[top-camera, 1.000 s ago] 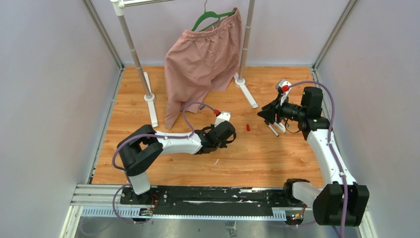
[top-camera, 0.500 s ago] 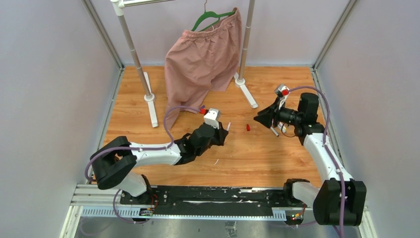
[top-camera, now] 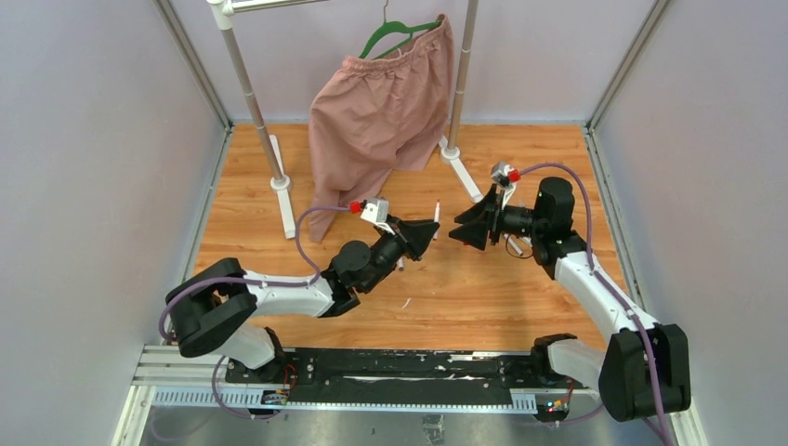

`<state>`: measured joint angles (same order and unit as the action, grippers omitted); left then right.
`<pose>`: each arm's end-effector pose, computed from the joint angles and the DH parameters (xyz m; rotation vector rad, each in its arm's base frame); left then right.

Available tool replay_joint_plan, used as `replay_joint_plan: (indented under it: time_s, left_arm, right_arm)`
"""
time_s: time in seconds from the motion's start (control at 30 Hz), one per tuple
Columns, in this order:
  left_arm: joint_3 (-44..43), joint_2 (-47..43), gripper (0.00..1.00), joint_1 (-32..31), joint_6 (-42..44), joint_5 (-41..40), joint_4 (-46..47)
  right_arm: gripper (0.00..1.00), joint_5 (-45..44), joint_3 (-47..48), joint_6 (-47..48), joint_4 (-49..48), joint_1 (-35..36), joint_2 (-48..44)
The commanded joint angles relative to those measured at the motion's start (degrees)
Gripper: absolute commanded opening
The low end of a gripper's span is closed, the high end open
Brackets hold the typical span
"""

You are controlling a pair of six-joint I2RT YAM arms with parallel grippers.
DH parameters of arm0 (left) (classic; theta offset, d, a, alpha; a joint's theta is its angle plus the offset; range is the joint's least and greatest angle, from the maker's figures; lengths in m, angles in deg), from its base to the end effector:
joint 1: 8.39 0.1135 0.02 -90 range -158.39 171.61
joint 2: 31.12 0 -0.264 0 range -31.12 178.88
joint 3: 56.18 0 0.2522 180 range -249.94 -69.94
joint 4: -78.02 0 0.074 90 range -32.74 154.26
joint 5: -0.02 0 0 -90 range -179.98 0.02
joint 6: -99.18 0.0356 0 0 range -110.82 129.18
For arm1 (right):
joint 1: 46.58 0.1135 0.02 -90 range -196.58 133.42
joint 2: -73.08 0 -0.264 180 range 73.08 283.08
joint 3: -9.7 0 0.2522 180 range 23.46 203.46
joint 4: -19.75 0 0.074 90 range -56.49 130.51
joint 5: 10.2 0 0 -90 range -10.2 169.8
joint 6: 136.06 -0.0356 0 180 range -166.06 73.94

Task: Insert the pens into the pen caps
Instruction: Pick up the pen from the center of the board.

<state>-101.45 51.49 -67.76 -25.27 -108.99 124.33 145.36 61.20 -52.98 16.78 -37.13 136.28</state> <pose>0.1592 -0.2461 0.2391 0.0364 1.5191 -1.1038 0.2271 0.0707 0.2845 -0.8930 1.5349 1.1806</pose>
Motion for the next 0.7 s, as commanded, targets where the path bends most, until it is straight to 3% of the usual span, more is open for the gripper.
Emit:
replay_joint_plan:
  time_s: [0.0,0.53,0.67]
  left_arm:
    - [-2.1,2.9,0.00,-0.3,-1.9,0.4,7.0]
    - [-3.9,6.5,0.00,-1.7,-2.9,0.0,11.2]
    - [-4.3,7.1,0.00,-2.0,-3.0,-0.1,11.7]
  right_arm:
    - [0.57,1.2,-0.9,-0.9,-2.1,2.9,0.7]
    - [0.51,-3.2,-0.7,-4.5,-2.9,7.1,2.3]
    - [0.43,-3.8,-0.9,-7.5,-4.7,7.2,2.4]
